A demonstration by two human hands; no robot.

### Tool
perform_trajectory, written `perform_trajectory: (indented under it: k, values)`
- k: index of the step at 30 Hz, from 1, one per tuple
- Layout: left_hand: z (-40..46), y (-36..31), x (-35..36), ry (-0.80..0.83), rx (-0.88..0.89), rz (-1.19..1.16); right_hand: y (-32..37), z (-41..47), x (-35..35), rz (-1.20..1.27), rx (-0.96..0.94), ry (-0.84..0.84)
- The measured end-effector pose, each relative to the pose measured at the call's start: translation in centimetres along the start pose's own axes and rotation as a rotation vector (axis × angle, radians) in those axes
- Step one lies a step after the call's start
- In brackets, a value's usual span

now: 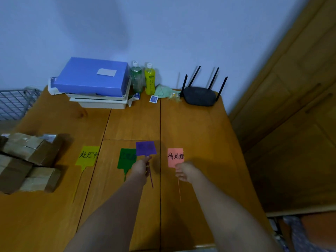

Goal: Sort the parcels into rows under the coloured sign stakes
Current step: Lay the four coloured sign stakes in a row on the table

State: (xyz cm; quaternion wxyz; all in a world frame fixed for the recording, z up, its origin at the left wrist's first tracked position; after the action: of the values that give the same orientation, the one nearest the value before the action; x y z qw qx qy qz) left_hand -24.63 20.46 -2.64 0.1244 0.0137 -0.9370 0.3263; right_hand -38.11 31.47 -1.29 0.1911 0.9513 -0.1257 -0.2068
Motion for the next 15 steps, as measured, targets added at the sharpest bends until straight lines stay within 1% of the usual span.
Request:
perform_trajectory:
  k: [2,4,6,10,13,15]
  values:
    - [-0.5,-0.2,1.4,0.065,0.027,0.049,0.8,-0.6,0.3,0.06,-0.086,0.068]
    - [-1.2,-0.1,2.8,0.139,0.04,0.11,1.6,-1.8,0.7,0.066,-0.163,0.161]
    - [-2.1,0.2,4.2,0.209,0.038,0.142,2.0,-3.1,1.0,0.071,-0.214,0.182]
    - [-3.6,1.8,6.4,0.314,0.017,0.198,0.8,-3.6,-0.4,0.129,-0.248,0.075]
    - [-4.8,2.7,8.4,0.36,0.041,0.273,-0.5,-2.9,-2.3,0.093,-0.256,0.016]
    - [-5.6,3.5,10.3,0.379,0.058,0.343,-1.2,-2.3,-4.1,0.059,-0.273,-0.053]
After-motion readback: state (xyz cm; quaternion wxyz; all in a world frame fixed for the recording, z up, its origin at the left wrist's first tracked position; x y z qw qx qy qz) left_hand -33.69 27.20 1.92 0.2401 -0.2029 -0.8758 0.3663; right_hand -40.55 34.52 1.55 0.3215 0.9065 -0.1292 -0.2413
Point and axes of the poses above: each hand's wrist, its own z-axis towards the middle knuckle, its own x-axis out of the palm, y = z × x, the point moved 4 cm from there along z, towards the middle knuckle, and after that the axes turned 14 degrees about -z, right-handed, at the moved point
